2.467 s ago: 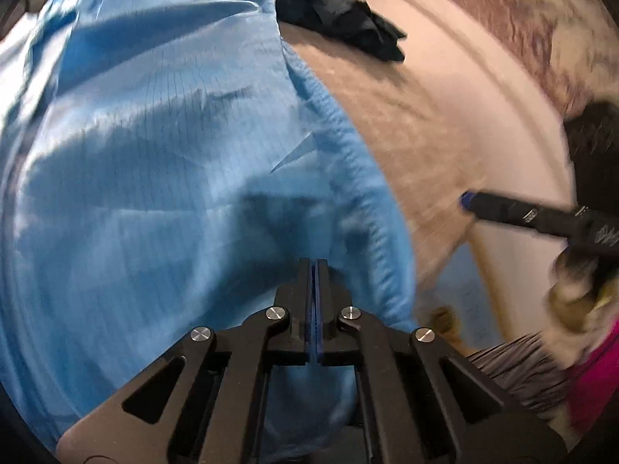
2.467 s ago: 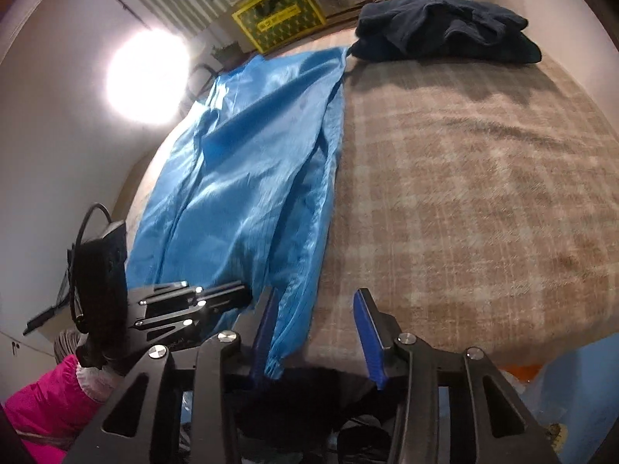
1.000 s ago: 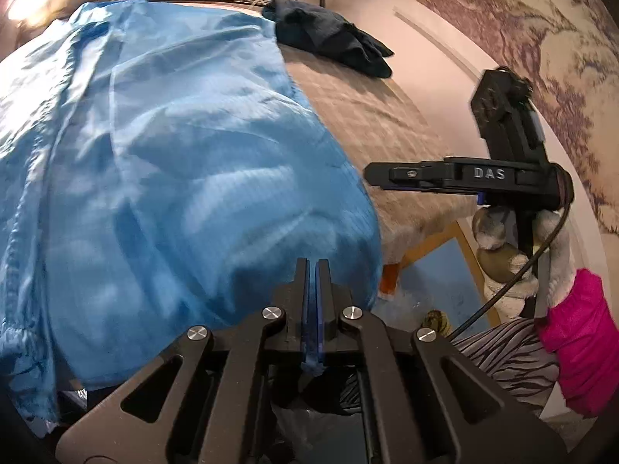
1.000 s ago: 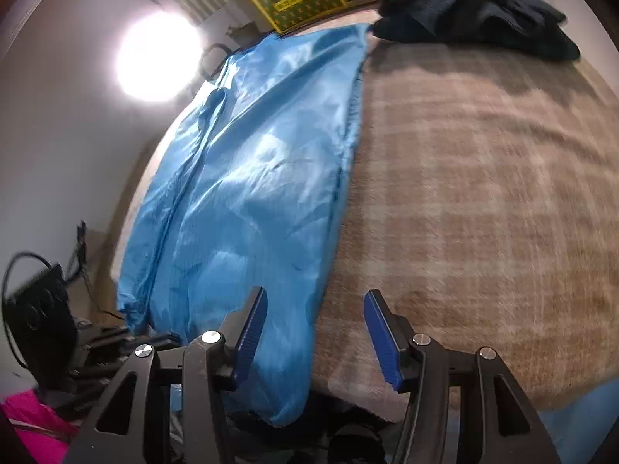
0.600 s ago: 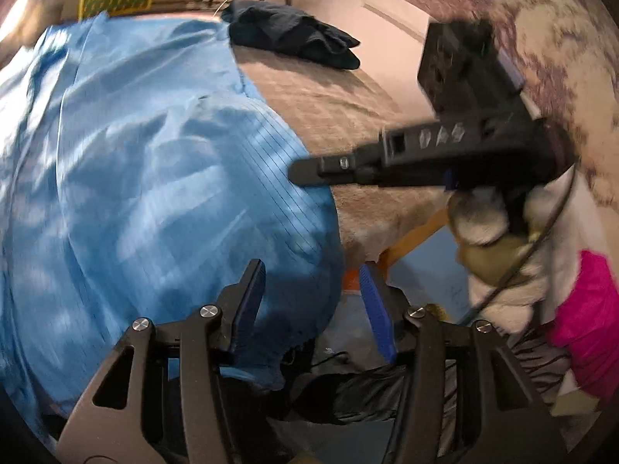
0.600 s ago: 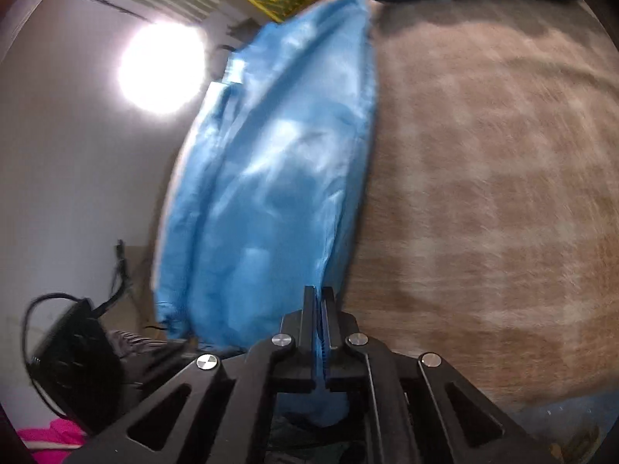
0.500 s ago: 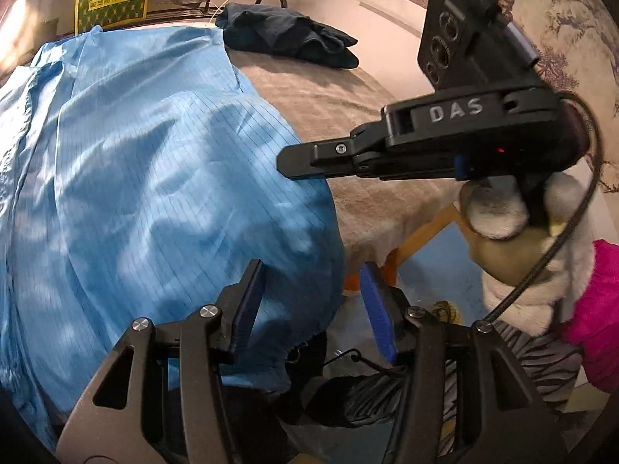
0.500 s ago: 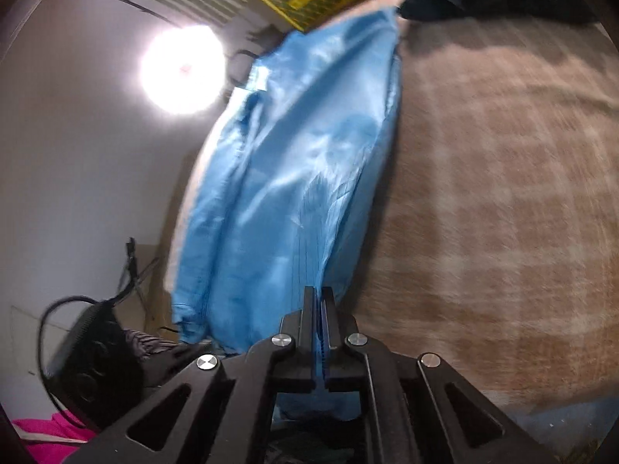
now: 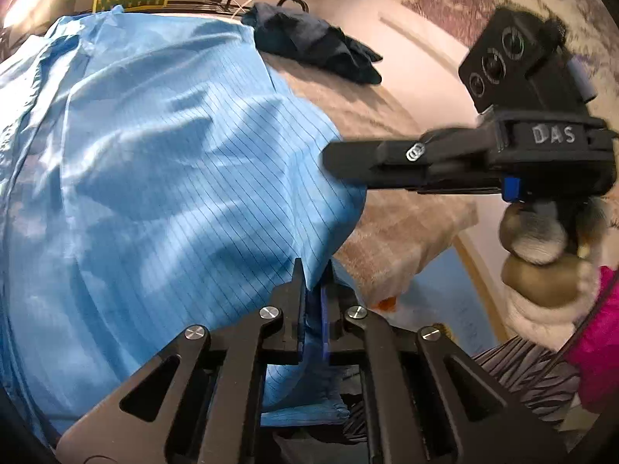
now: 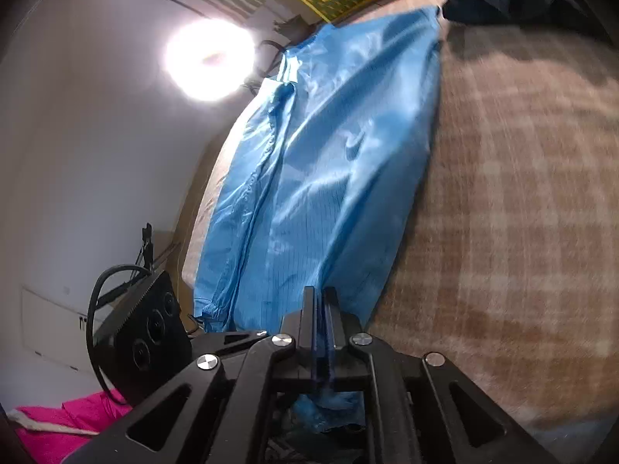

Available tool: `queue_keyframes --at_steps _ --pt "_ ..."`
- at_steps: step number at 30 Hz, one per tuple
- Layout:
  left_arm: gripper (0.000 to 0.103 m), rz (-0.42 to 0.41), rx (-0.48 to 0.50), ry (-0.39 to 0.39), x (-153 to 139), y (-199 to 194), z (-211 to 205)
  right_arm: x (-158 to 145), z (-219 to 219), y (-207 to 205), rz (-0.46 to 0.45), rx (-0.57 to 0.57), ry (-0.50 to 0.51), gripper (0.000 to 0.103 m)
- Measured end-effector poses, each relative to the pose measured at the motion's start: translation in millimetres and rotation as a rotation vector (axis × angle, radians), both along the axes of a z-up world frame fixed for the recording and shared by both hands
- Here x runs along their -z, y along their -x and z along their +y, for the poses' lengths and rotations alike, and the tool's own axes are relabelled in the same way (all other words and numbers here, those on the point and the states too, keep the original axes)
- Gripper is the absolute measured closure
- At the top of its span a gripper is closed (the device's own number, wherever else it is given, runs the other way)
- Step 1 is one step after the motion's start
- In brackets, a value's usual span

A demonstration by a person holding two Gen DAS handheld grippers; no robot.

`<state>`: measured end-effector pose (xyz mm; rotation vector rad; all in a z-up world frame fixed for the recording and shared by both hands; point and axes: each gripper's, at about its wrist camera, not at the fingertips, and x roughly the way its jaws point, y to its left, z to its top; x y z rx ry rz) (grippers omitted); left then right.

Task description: Fold large clothes

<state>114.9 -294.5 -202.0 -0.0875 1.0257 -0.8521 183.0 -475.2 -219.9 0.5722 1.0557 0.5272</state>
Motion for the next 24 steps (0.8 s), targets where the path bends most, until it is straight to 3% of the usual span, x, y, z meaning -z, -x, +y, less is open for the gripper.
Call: queue_keyframes --at_steps 2,8,16,19,22,23,24 --pt "0.1 0.006 -0.004 0.017 -4 -2 6 -7 -12 -1 -0.029 0.043 -0.007 0.043" --pt "0.101 0.032 -0.014 0.068 -12 -3 20 -14 -57 -39 -0.027 0.224 -0.001 0.043" --pt "0.101 0.048 -0.004 0.11 -23 3 35 2 -69 -138 0.036 0.379 0.065 0.046" --pt "0.102 0.059 -0.003 0.123 -24 0 38 11 -67 -168 0.067 0.395 0.107 0.058" --pt "0.102 0.067 -0.007 0.134 -24 -5 41 19 -55 -191 0.095 0.357 0.14 0.084" --pt "0.103 0.072 -0.01 0.142 -24 -7 44 19 -50 -195 0.1 0.344 0.161 0.098" --pt "0.103 0.076 -0.014 0.146 -24 -7 47 17 -44 -199 0.102 0.333 0.186 0.101"
